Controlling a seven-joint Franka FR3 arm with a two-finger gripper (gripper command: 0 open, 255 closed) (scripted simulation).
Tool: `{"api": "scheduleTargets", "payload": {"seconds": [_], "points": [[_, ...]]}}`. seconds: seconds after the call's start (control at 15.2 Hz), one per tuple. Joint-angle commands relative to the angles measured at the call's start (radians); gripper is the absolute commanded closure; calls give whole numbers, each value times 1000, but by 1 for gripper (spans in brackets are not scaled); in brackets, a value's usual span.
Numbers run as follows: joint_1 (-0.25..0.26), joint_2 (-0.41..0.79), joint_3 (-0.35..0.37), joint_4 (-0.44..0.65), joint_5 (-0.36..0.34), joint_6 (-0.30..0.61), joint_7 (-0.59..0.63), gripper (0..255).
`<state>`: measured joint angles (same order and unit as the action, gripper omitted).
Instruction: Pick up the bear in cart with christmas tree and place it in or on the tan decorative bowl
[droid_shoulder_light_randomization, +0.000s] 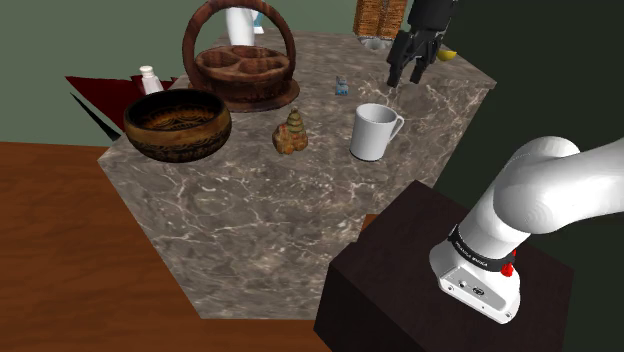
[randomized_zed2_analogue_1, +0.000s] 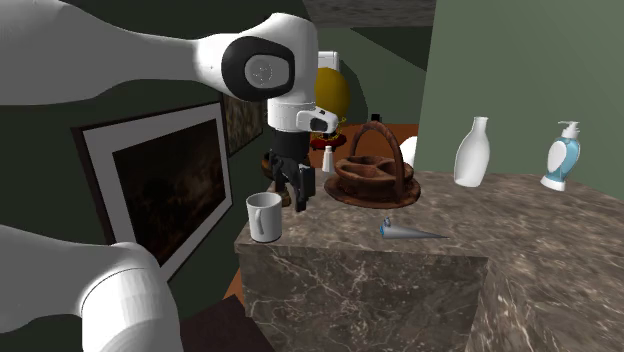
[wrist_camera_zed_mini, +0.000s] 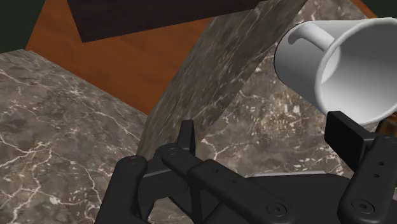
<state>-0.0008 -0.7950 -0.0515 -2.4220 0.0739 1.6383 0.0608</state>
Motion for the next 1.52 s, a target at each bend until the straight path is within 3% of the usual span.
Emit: {"api": "scheduleTargets", "payload": {"seconds": [0.0, 0.66, 1.45], "points": [[0, 0, 0, 0, 0, 0, 0, 0], [174, 275, 101, 116, -29, 205, -235, 0], [338, 522, 256, 228, -118, 390, -466, 0]]}}
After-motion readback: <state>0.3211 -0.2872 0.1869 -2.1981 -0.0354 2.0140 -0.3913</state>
